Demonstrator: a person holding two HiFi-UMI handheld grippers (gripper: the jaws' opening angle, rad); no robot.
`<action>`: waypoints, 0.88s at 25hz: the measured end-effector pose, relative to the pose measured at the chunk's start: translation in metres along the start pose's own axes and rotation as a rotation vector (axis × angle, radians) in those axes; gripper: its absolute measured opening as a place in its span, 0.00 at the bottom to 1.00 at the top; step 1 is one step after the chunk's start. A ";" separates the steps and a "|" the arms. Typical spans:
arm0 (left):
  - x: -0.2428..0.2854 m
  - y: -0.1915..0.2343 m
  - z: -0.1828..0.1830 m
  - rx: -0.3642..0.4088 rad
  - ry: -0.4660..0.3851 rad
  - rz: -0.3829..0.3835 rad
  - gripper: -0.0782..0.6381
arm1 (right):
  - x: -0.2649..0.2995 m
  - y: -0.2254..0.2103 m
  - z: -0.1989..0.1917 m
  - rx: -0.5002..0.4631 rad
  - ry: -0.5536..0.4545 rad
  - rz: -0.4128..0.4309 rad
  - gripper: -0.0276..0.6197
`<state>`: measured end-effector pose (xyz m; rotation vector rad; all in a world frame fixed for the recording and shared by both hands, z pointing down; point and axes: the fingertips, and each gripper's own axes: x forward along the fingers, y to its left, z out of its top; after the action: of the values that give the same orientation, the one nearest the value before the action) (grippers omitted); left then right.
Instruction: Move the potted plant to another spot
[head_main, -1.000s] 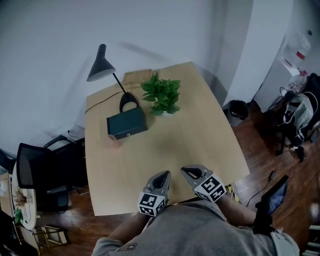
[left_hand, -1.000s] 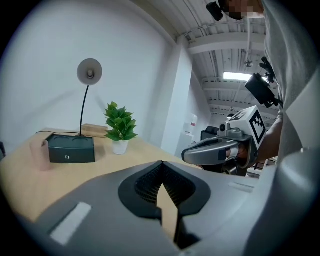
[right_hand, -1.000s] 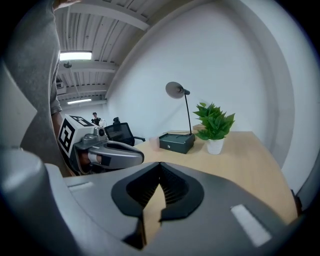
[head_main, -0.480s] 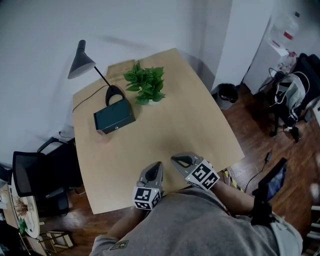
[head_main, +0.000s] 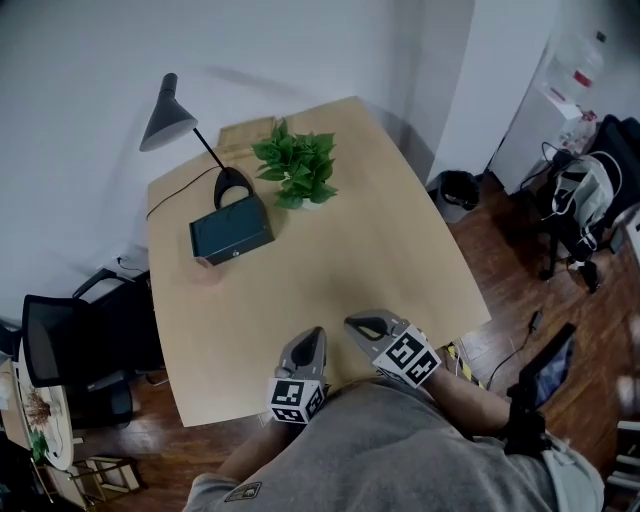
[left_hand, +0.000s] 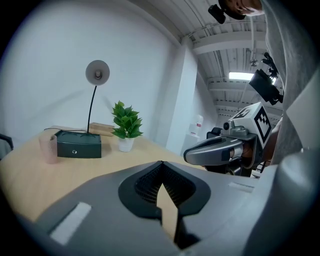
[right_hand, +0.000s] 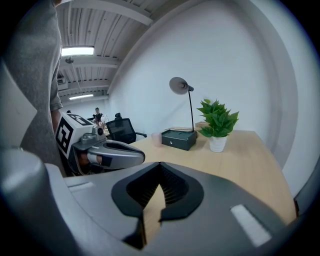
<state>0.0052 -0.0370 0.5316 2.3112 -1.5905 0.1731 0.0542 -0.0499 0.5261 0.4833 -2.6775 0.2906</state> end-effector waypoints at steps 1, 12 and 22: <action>0.000 0.001 0.000 0.000 -0.004 0.003 0.10 | 0.000 0.000 -0.001 0.001 0.001 0.000 0.05; -0.003 0.008 0.005 0.016 0.005 0.003 0.10 | 0.007 -0.001 0.006 -0.005 -0.001 -0.009 0.05; 0.012 0.008 0.011 0.044 0.018 -0.035 0.10 | 0.004 -0.015 0.014 -0.002 -0.012 -0.054 0.05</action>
<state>0.0015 -0.0534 0.5265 2.3618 -1.5515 0.2217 0.0511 -0.0689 0.5172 0.5576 -2.6716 0.2701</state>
